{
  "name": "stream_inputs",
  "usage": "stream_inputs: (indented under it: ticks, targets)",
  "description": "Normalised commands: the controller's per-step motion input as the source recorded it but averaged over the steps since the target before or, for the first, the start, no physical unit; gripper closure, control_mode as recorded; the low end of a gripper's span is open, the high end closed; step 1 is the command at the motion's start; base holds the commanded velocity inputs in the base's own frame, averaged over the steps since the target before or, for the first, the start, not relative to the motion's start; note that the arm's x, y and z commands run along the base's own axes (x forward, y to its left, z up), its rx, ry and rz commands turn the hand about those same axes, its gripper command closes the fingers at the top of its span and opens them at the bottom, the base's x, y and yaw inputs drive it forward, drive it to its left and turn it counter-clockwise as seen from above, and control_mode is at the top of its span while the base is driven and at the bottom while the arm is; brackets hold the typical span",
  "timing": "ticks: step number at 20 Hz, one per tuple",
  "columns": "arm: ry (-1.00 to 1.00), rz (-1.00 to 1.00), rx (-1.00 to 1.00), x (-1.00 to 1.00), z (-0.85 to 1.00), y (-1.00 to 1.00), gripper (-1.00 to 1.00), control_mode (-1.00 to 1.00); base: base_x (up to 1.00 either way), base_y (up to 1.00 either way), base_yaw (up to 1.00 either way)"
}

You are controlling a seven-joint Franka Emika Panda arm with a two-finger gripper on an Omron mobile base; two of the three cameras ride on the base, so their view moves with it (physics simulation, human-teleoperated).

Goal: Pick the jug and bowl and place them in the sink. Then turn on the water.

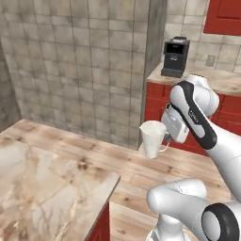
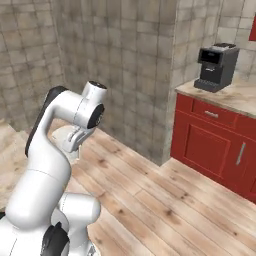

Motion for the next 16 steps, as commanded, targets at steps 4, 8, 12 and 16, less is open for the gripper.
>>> stream_inputs:
  ticks: [4, 8, 12, 16]
  targets:
    - [0.0, 0.0, 0.0, 0.0, 0.0, 0.0, 1.0, 1.0, 0.06, -0.13, -0.62]
    - [0.0, 0.0, 0.0, 0.0, 0.0, 0.0, 1.0, 1.0, 0.1, -0.21, -0.68]
    - [0.0, 0.0, 0.0, 0.0, 0.0, 0.0, 1.0, 1.0, 0.18, -0.21, -0.68]
    - [0.0, 0.0, 0.0, 0.0, 0.0, 0.0, 1.0, 1.0, 0.35, -0.34, -0.61]
